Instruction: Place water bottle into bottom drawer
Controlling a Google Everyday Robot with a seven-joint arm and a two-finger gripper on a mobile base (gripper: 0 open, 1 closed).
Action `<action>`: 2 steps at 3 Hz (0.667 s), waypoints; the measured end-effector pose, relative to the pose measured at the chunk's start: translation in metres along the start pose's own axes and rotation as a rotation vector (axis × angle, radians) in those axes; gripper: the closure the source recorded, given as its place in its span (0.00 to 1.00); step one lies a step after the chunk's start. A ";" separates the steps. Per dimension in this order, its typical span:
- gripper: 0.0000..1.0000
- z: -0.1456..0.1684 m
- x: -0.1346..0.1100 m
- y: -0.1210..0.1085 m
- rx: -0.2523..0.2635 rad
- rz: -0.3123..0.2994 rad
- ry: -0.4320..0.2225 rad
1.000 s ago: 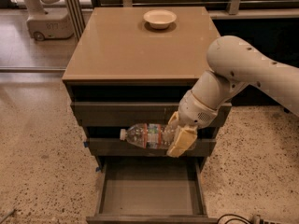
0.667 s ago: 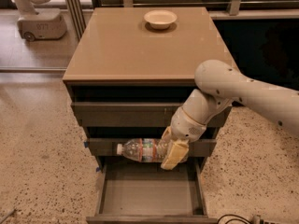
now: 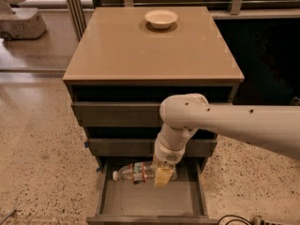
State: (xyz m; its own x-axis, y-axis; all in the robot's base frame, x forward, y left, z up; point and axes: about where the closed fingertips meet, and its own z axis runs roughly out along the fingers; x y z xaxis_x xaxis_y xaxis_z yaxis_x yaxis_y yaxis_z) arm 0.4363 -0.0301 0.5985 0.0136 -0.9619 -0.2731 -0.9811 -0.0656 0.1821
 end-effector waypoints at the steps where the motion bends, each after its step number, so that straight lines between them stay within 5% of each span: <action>1: 1.00 0.005 0.008 0.001 0.000 0.049 0.011; 2: 1.00 0.011 0.007 0.002 0.056 0.050 0.053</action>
Offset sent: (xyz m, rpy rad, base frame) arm -0.0117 -0.0131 -0.0331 -0.1544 -0.1343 -0.0975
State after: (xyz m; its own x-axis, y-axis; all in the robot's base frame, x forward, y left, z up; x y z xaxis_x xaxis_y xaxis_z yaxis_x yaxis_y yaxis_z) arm 0.4318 -0.0345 0.5865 -0.0265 -0.9764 -0.2145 -0.9900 -0.0041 0.1410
